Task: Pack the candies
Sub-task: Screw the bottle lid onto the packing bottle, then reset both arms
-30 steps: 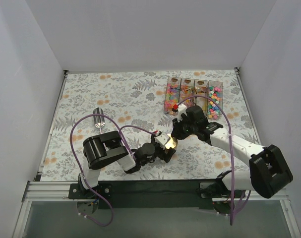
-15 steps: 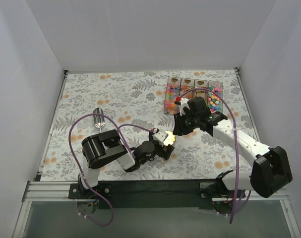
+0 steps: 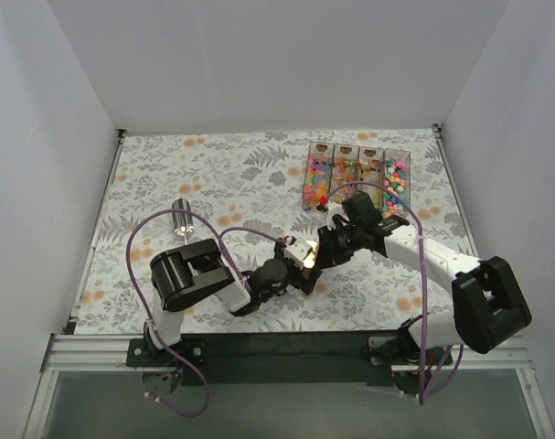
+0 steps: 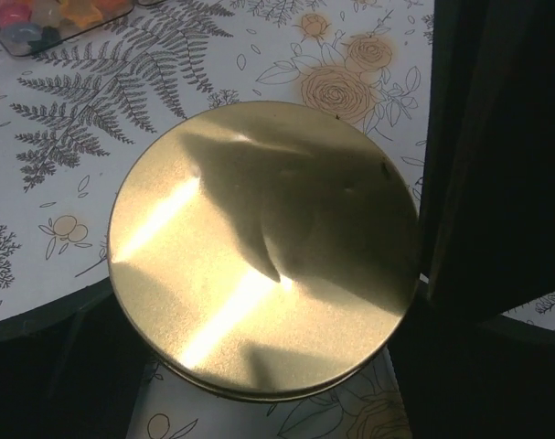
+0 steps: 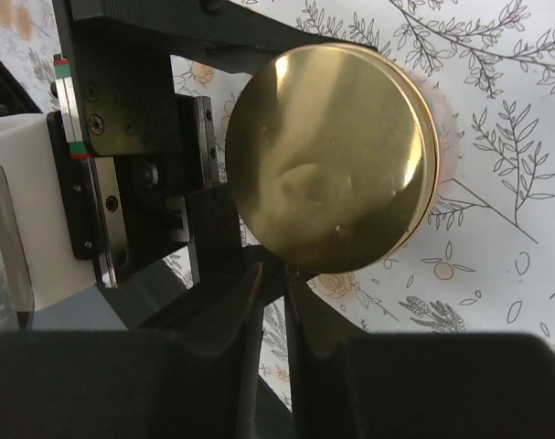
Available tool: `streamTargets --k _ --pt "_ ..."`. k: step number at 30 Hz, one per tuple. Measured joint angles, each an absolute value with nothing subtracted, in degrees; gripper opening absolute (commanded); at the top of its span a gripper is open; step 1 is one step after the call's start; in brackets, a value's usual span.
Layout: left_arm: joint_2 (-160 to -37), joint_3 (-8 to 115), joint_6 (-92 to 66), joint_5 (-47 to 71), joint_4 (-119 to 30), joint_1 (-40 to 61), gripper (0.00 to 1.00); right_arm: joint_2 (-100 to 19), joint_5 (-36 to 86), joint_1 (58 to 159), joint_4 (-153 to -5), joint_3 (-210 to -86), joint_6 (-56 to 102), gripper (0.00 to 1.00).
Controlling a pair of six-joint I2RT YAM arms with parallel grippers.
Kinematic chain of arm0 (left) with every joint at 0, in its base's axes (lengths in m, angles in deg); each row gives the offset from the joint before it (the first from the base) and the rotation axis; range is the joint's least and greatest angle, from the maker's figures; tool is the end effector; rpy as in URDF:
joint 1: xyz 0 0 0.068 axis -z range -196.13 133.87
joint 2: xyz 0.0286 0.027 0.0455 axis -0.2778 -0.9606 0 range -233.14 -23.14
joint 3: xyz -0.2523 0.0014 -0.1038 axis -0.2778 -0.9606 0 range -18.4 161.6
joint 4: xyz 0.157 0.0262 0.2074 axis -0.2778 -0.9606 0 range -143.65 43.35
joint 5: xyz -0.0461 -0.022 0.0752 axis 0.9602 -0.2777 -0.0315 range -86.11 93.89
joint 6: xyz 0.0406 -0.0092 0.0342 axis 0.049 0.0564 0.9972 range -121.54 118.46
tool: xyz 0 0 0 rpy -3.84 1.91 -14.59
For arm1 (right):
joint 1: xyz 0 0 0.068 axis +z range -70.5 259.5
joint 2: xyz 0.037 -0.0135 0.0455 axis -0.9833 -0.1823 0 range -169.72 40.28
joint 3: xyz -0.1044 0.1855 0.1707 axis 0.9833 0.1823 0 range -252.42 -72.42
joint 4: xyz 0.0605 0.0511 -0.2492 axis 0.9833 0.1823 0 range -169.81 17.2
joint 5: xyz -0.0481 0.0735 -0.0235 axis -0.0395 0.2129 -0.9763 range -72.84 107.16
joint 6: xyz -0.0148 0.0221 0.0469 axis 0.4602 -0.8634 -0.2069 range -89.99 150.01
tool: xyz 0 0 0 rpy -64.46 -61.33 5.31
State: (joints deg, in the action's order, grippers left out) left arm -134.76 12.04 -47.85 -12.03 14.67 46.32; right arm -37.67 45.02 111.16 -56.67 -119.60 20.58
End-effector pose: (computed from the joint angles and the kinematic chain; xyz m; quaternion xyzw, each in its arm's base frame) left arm 0.1548 -0.2755 0.0894 0.0350 0.8137 -0.3966 0.4235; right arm 0.2196 0.1550 0.2126 -0.2511 0.8911 0.3199 0.2013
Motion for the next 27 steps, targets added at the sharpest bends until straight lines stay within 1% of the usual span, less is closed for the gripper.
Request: streamTargets --k 4,7,12,14,16,17,18,21,22,23,24,27 --pt "-134.0 11.3 -46.7 -11.9 14.2 46.2 0.96 -37.9 47.7 110.5 -61.3 -116.3 18.5 0.22" --pt "-132.0 9.6 -47.2 -12.2 13.3 46.3 0.96 -38.7 45.3 110.6 -63.8 -113.8 18.3 0.22" --pt "-124.2 4.5 -50.6 -12.9 8.0 47.6 0.96 -40.0 42.9 110.5 -62.2 -111.2 18.1 0.22" --pt "-120.4 3.0 -52.2 -13.3 4.0 48.8 0.97 -39.8 42.7 110.5 -61.8 -111.9 17.9 0.24" --pt "-116.0 2.0 -54.2 -13.2 -1.2 49.6 0.97 -38.9 42.6 110.5 -61.0 -113.4 17.7 0.27" --pt "-113.8 1.6 -55.4 -13.3 -4.1 49.9 0.96 -38.1 42.2 110.5 -60.5 -114.4 17.6 0.29" --pt "-111.3 1.5 -56.7 -13.5 -7.8 50.0 0.97 -37.0 41.4 110.5 -60.0 -115.6 17.5 0.34" --pt "-103.3 1.3 -61.4 -14.4 -20.1 50.1 0.95 -32.9 37.9 109.7 -58.7 -118.8 17.5 0.50" --pt "-100.1 1.3 -63.2 -15.0 -24.8 50.0 0.95 -31.1 36.1 108.9 -58.3 -119.6 17.5 0.58" --pt "-96.8 1.5 -64.8 -15.6 -29.4 49.8 0.95 -29.4 34.1 107.8 -57.8 -120.3 17.6 0.62" --pt "-93.8 2.3 -66.3 -16.1 -34.1 49.6 0.96 -27.6 32.1 106.3 -57.2 -120.7 17.8 0.69" --pt "-86.2 8.2 -70.4 -19.1 -48.3 48.8 0.98 -22.1 25.6 100.8 -54.7 -121.2 18.0 0.74"
